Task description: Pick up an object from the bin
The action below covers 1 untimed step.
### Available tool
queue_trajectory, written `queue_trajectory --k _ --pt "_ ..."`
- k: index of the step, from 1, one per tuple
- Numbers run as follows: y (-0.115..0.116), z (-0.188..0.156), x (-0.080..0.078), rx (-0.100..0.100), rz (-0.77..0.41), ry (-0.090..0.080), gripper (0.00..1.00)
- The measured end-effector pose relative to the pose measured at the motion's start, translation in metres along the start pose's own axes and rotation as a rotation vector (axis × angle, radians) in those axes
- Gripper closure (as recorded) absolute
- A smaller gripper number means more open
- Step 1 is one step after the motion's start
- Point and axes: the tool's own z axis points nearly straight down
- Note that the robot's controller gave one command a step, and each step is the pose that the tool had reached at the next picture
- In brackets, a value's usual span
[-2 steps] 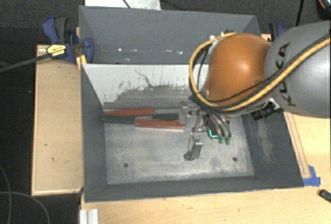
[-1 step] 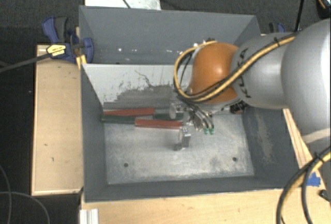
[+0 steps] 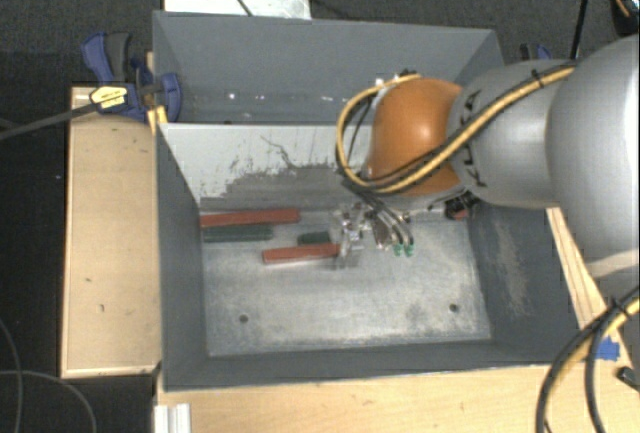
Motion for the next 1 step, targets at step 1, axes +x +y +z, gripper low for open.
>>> queue_trajectory --k 1 --pt "-0.0267 -0.0039 0.0059 0.000 0.059 0.005 1.00"
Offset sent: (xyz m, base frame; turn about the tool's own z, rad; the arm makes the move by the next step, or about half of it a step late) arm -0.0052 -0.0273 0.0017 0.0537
